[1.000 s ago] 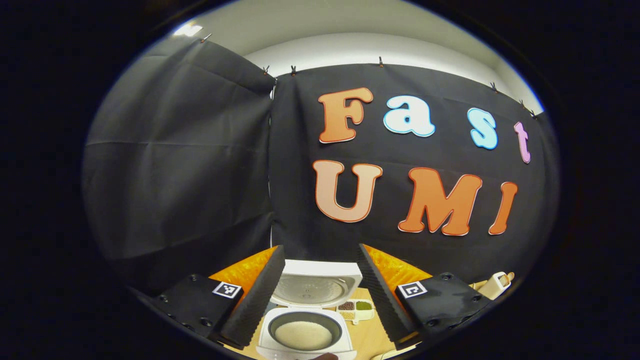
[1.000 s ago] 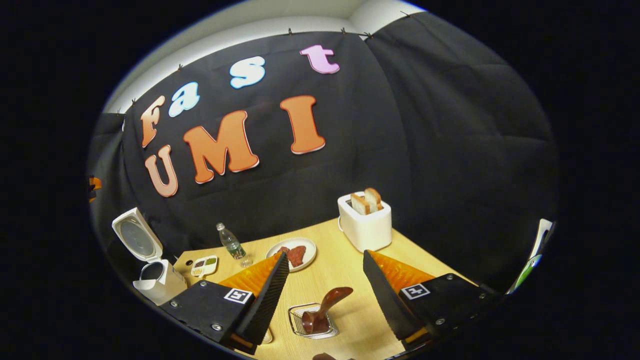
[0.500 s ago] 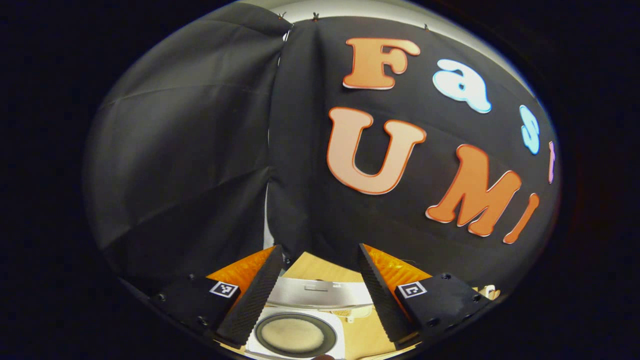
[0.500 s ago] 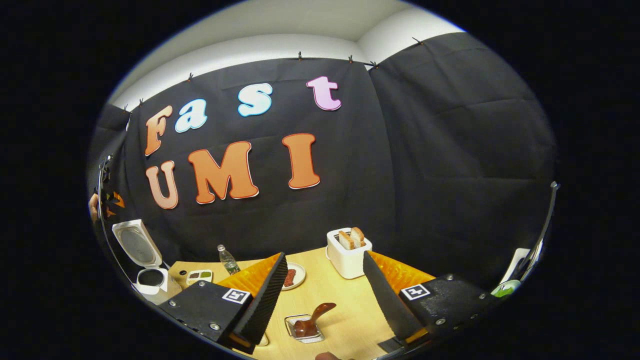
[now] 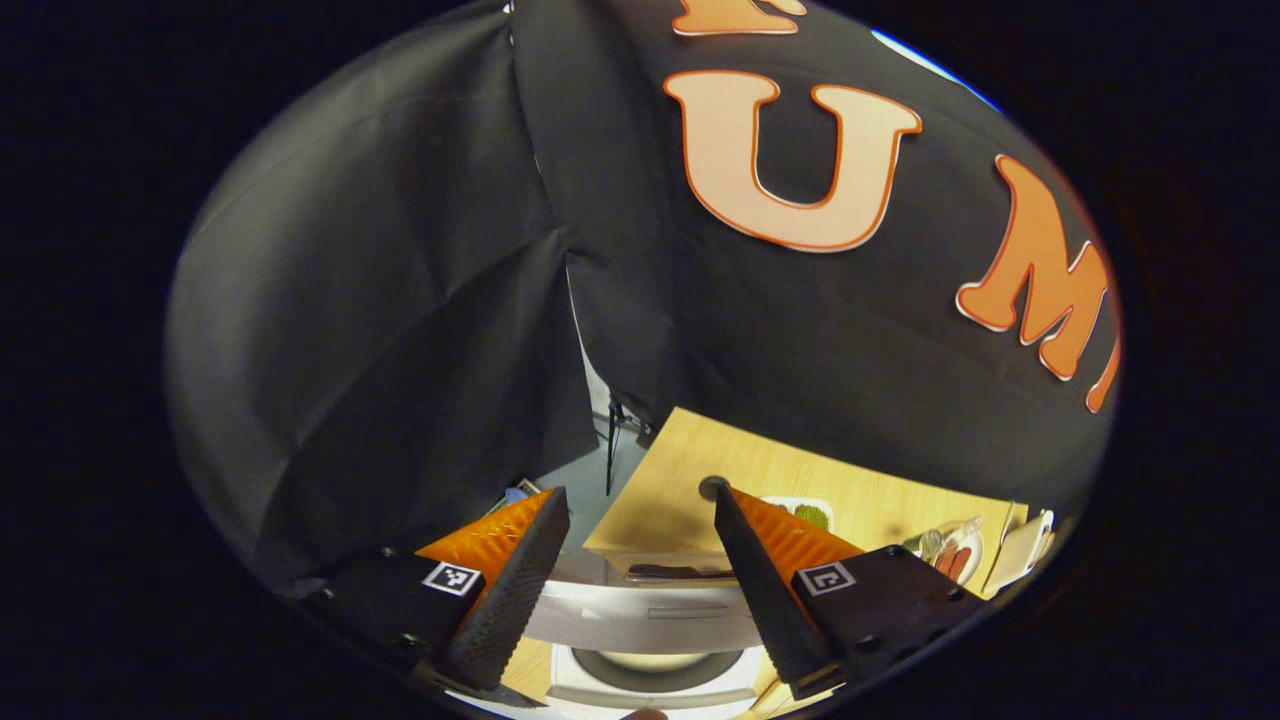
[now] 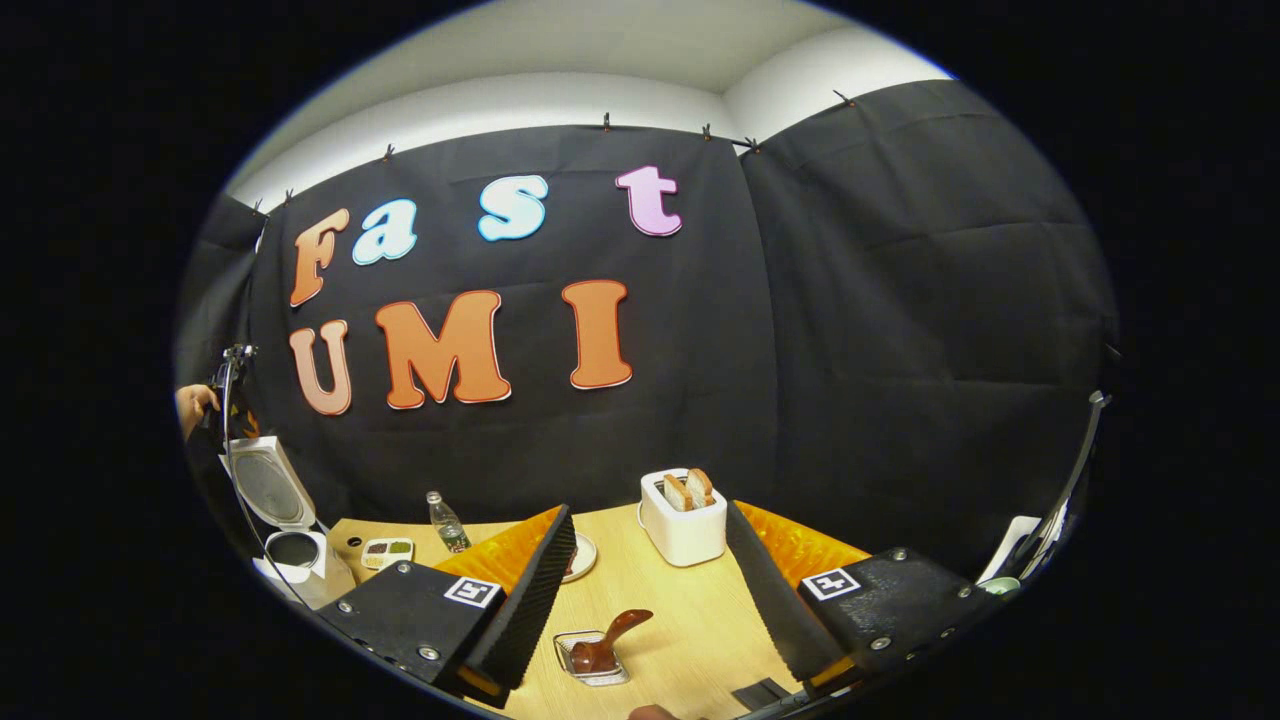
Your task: Close the left gripper, press the button to open the rice cooker; take a wooden spoon from the chopstick holder with the right hand, scoop a spoonful of rice and pour it into the rice cooker, then put the wooden spoon back into the chopstick holder.
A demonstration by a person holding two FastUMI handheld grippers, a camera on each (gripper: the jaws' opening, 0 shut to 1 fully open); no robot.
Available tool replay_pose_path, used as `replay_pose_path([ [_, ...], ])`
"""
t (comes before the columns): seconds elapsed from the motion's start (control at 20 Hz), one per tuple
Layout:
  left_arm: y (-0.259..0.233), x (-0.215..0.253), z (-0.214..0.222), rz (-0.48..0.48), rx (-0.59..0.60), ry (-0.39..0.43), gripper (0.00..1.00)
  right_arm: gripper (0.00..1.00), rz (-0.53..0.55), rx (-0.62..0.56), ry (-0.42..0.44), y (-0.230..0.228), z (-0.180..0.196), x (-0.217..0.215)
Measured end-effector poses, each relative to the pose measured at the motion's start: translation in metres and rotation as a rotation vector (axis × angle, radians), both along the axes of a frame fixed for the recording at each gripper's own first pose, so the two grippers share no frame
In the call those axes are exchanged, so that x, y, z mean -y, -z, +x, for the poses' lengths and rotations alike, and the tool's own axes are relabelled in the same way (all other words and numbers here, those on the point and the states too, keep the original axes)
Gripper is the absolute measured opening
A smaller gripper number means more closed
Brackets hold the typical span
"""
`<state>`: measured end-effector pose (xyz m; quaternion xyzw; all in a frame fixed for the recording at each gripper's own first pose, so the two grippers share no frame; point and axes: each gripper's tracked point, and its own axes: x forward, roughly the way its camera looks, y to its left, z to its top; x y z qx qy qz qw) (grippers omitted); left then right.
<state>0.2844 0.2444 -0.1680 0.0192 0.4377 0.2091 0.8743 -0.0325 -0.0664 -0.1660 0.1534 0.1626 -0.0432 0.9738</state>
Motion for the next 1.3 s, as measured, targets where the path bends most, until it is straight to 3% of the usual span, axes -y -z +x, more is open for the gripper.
replay_pose_path([
  [0.15, 0.027, 0.014, -0.042, -0.053, -0.15, -0.028, 1.0, 0.94, 0.012, -0.003, -0.021, 0.007, 0.003, -0.003],
  [0.25, 0.047, 0.03, -0.074, -0.096, -0.256, -0.001, 1.0, 0.94, 0.036, -0.009, -0.045, 0.011, 0.006, -0.011],
  [0.5, 0.081, 0.037, -0.128, -0.163, -0.402, -0.024, 0.99, 0.94, 0.033, 0.013, -0.105, 0.009, 0.023, -0.026],
  [0.8, 0.158, 0.04, -0.186, -0.19, -0.533, -0.052, 1.0, 0.94, 0.014, 0.018, -0.191, 0.01, 0.036, -0.054],
  [0.95, 0.163, 0.046, -0.187, -0.233, -0.49, -0.09, 1.0, 0.94, -0.003, 0.02, -0.232, 0.008, 0.038, -0.067],
  [1.1, 0.165, 0.046, -0.188, -0.216, -0.472, -0.078, 0.92, 0.94, 0.002, 0.025, -0.275, 0.008, 0.041, -0.085],
  [1.15, 0.164, 0.045, -0.186, -0.199, -0.461, -0.061, 0.99, 0.94, -0.005, 0.025, -0.284, 0.009, 0.042, -0.089],
  [1.3, 0.165, 0.046, -0.186, -0.191, -0.45, -0.039, 1.0, 0.94, -0.016, 0.037, -0.325, 0.005, 0.047, -0.104],
])
